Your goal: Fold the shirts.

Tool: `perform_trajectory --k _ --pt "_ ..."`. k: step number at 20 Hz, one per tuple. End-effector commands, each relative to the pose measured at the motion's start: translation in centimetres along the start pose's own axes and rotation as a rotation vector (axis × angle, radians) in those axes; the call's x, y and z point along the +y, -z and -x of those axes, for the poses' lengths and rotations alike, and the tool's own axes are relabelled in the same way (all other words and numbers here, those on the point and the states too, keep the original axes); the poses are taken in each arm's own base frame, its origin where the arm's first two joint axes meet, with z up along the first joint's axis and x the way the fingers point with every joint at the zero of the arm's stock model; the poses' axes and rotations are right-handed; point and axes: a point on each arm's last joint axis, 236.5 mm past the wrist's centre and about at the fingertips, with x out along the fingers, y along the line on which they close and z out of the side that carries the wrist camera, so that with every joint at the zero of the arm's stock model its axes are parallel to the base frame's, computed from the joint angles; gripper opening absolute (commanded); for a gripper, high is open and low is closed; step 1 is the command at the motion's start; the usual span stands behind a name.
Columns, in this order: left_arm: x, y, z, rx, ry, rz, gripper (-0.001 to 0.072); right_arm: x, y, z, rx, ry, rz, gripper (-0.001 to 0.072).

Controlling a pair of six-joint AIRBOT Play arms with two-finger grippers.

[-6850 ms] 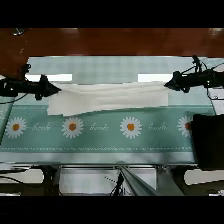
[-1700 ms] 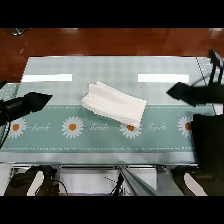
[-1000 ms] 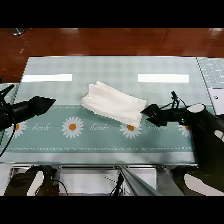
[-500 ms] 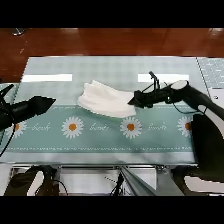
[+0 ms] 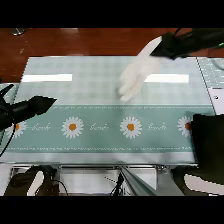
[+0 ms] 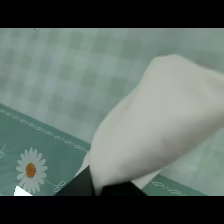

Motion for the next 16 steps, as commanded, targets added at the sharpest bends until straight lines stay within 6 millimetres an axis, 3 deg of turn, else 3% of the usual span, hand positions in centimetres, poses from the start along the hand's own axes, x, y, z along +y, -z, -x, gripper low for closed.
perform_trajectory --k 1,4,9,11,13,16 --pt "0.0 0.0 0.0 0.000 0.002 0.001 0.0031 -4.0 -1.3 8.6 -0.063 0.154 -0.101 0.0016" --pt "0.0 0.0 0.0 0.000 0.002 0.001 0.0031 -8.6 0.0 15.1 -0.125 0.263 -0.245 0.0016" --pt "0.0 -0.1 0.0 -0.003 0.001 0.001 0.0031 -14.5 5.8 24.1 -0.179 0.480 -0.511 0.0016" --pt "0.0 -0.1 0.0 -0.003 0.001 0.001 0.0031 -15.7 8.0 26.4 -0.223 0.546 -0.605 0.0016" --pt "0.0 -0.1 0.0 -0.003 0.001 0.001 0.0031 -16.8 11.7 27.3 -0.215 0.619 -0.703 0.0016" --pt "0.0 -0.1 0.0 -0.003 0.001 0.001 0.0031 -19.1 19.7 28.8 -0.155 0.824 -0.894 0.0017"
